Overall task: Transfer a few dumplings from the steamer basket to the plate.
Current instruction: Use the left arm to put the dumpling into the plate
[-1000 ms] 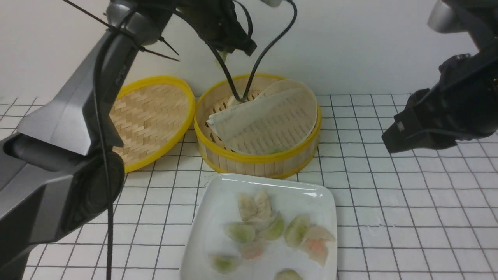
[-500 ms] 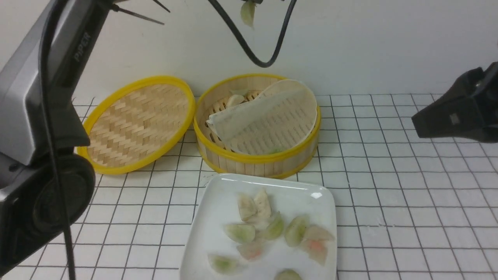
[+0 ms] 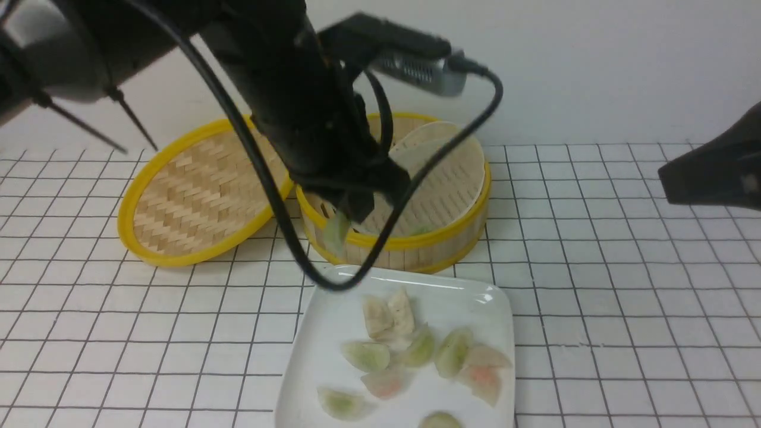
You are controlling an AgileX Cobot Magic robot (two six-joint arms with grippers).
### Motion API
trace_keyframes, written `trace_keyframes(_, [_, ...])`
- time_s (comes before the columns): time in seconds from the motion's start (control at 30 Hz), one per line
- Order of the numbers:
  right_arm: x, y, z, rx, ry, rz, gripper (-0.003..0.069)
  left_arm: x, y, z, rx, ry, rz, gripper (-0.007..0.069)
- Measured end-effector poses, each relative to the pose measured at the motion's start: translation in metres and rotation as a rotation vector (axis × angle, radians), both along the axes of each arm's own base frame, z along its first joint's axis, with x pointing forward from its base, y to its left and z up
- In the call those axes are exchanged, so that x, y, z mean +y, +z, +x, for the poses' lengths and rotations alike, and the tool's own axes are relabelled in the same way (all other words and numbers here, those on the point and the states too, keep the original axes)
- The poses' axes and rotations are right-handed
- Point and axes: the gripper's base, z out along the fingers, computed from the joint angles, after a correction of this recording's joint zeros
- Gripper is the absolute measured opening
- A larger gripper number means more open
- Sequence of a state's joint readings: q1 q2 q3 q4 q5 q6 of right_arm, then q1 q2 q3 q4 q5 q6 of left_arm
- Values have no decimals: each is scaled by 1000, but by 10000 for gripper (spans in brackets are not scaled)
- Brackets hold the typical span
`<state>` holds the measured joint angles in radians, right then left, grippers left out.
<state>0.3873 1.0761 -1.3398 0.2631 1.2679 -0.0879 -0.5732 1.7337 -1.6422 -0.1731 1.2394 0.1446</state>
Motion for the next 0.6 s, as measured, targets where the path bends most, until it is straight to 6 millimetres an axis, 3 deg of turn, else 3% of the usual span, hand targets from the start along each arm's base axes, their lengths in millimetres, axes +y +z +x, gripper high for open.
trace_keyframes(0.2, [0, 0, 0, -5, 8, -7, 160, -29, -44, -17, 33, -45, -3, -6])
trace_keyframes(0.4, [-1, 0, 0, -21, 25, -33, 160, -53, -75, -12, 34, -68, -4, -1])
trace_keyframes(0.53, [-2, -1, 1, -29, 28, -48, 160, -60, -96, -7, 58, -68, 18, 58])
trace_keyframes(0.6, [-2, -1, 1, -30, 30, -50, 160, -61, -101, -5, 56, -67, 21, 126])
